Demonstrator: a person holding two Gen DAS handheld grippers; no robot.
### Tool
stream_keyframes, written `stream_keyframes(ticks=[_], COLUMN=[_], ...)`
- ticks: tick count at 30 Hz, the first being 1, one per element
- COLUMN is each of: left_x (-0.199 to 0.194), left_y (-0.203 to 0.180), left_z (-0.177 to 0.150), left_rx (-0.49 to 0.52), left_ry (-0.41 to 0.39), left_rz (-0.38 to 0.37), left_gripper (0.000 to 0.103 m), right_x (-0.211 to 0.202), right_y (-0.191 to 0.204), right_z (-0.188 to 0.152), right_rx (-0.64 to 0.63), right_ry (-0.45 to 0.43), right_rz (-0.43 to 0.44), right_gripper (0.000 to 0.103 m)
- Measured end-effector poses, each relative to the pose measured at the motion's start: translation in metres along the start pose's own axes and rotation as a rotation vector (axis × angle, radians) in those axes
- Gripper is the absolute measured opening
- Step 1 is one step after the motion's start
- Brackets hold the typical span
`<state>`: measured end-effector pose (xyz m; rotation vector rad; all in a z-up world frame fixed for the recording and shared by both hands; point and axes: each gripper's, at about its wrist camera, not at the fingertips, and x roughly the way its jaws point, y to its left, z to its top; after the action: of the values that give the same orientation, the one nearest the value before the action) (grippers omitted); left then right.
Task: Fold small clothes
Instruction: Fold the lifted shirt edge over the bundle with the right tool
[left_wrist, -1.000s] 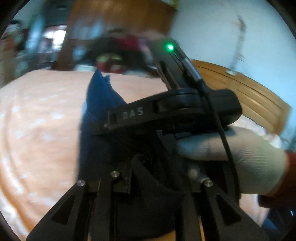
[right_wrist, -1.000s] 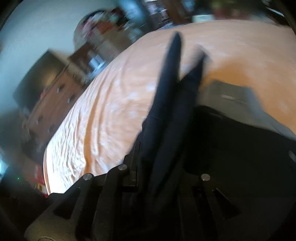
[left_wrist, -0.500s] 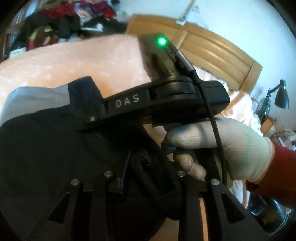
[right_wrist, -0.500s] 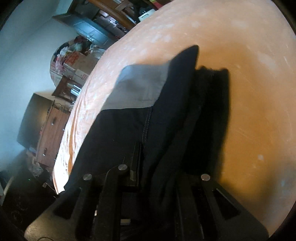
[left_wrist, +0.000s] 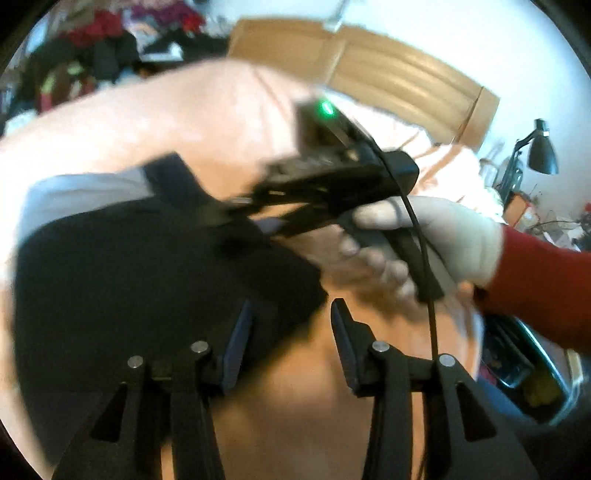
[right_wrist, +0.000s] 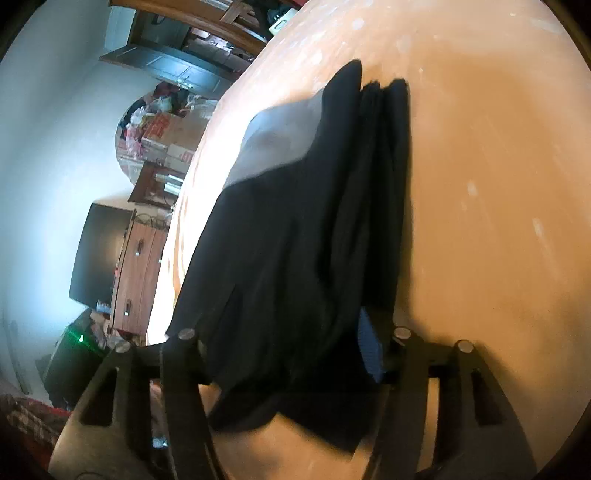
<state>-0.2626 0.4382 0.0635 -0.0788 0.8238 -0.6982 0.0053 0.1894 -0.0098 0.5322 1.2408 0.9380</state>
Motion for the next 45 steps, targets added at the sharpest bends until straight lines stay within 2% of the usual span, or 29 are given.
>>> stream_keyframes(ticks=[2,5,8,11,13,15,17,19,20,22,24,26,27,28,30,32,33,34,35,36,38,39,42,45], left_x=[-0.039,-0.074,-0.082,-0.073,-0.062,-0.040,-0.020,-0.018,-0.023,-0.032,-0.028,-0.034,-0.043,-0.057,-0.096,-0.115,-0.113,-0.106,-0.092,-0.068,-0.009,0.000,-0.012,-0.035], left_y=[0.013,0.041,0.075,0.090,0.096,0.099,0.108,0.110,0.101,0.088,0.089,0.094,0.093,0.089,0.087,0.088,0.092,0.095,0.096,0.099,0.109,0.112,0.119,0.119], left_z=[-0.024,-0.048,-0.066,-0.065,-0.056,-0.048,-0.048,-0.043,-0.041,-0.046,-0.056,-0.064,-0.066,-0.066,-0.058,-0.043,-0.034,-0.028,-0.025,-0.028,-0.052,-0.058,-0.046,-0.033], left_rx=[-0.044,-0.124,-0.209,-0.229,-0.203,-0.167,-0.140,-0.109,-0.016,0.116,0.152,0.109,0.089,0.073,0.004,-0.010,-0.011,-0.006,0.013,0.046,0.112,0.121,0.065,0.025], left_ry=[-0.044,-0.072,-0.055,-0.051,-0.046,-0.012,0.053,0.086,0.104,0.131,0.200,0.204,0.196,0.160,0.016,-0.098,-0.136,-0.142,-0.121,-0.062,0.126,0.130,0.126,0.056], left_rz=[0.048,0.139,0.260,0.290,0.295,0.307,0.379,0.381,0.448,0.496,0.478,0.432,0.399,0.366,0.275,0.288,0.291,0.303,0.319,0.330,0.371,0.378,0.344,0.303], left_gripper=[0.046,0.048,0.050,0.050,0.051,0.054,0.054,0.046,0.045,0.044,0.044,0.045,0.037,0.034,0.036,0.038,0.038,0.038,0.038,0.038,0.042,0.046,0.050,0.044], right_x=[-0.005,-0.002,0.005,0.014,0.017,0.024,0.020,0.011,0.005,0.004,0.015,0.016,0.014,0.013,0.015,0.017,0.018,0.019,0.019,0.019,0.019,0.020,0.012,0.012], right_y=[0.007,0.016,0.018,0.027,0.028,0.021,0.009,0.000,-0.005,-0.014,-0.020,-0.027,-0.031,-0.033,-0.035,-0.041,-0.042,-0.040,-0.040,-0.041,-0.042,-0.042,-0.048,-0.049], right_z=[-0.017,-0.029,-0.036,-0.040,-0.041,-0.041,-0.040,-0.041,-0.042,-0.042,-0.042,-0.043,-0.045,-0.046,-0.048,-0.048,-0.049,-0.050,-0.050,-0.051,-0.051,-0.052,-0.061,-0.066], right_rx=[-0.003,0.002,0.024,0.011,0.001,0.001,0.015,0.024,0.032,0.052,0.061,0.070,0.075,0.074,0.064,0.073,0.070,0.064,0.060,0.056,0.052,0.043,0.030,0.007], right_ry=[0.005,0.008,0.027,0.027,0.008,0.004,-0.008,-0.034,-0.047,-0.041,-0.027,-0.040,-0.053,-0.059,-0.066,-0.074,-0.078,-0.084,-0.089,-0.091,-0.090,-0.093,-0.108,-0.126], right_rz=[0.008,0.015,0.017,0.016,-0.005,-0.063,-0.089,-0.107,-0.111,-0.084,-0.085,-0.077,-0.064,-0.054,-0.038,-0.010,-0.005,-0.001,0.003,0.004,0.013,0.010,0.028,0.041], right_gripper=[0.063,0.068,0.070,0.072,0.061,0.006,0.002,0.002,0.001,0.001,0.001,0.000,0.000,0.000,0.000,0.000,0.000,0.000,0.000,0.000,0.000,0.000,0.000,0.000])
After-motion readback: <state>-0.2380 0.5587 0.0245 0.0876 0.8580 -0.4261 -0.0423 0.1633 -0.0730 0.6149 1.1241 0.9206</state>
